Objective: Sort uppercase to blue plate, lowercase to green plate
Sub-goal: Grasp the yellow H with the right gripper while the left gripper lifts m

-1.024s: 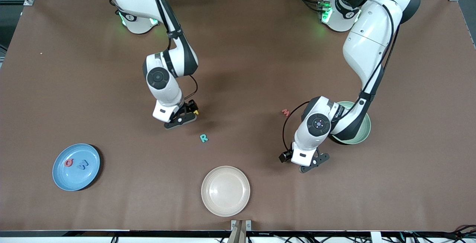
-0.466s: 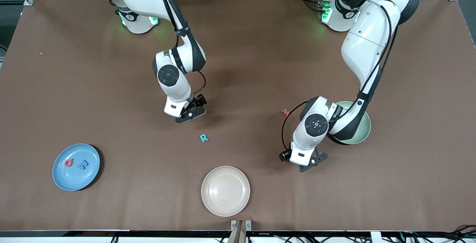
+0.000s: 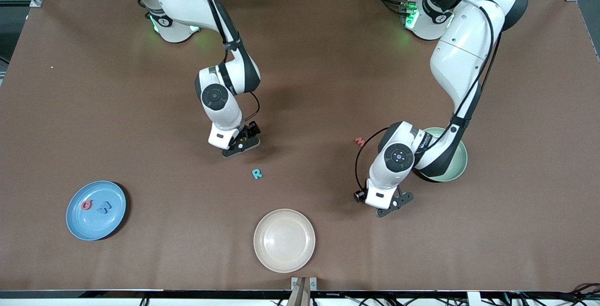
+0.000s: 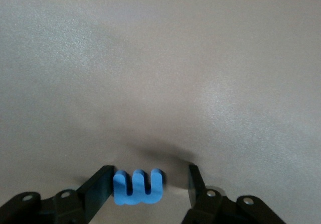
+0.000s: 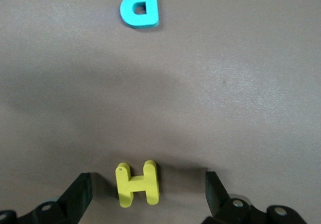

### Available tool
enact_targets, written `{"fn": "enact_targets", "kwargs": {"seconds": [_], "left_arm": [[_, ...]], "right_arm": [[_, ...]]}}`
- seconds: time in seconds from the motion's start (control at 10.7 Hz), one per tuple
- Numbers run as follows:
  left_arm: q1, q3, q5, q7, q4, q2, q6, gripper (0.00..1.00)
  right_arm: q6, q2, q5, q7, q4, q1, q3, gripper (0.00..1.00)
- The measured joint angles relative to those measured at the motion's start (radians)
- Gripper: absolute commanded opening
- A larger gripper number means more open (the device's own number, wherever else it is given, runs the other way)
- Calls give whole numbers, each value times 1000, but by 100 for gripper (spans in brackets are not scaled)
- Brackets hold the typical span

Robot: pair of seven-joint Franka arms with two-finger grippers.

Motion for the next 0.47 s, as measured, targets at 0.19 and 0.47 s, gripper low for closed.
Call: {"fn": "enact_targets", "kwargs": {"seconds": [0.19,0.47], "left_arm": [[-2,-1,0,0,5,0,0,41],[-4,-2,0,0,10,-3,-4,34]], "right_arm": [[23,-1,3,1,0,10,1,0],[31,-8,3,1,0,11,-3,0]]}}
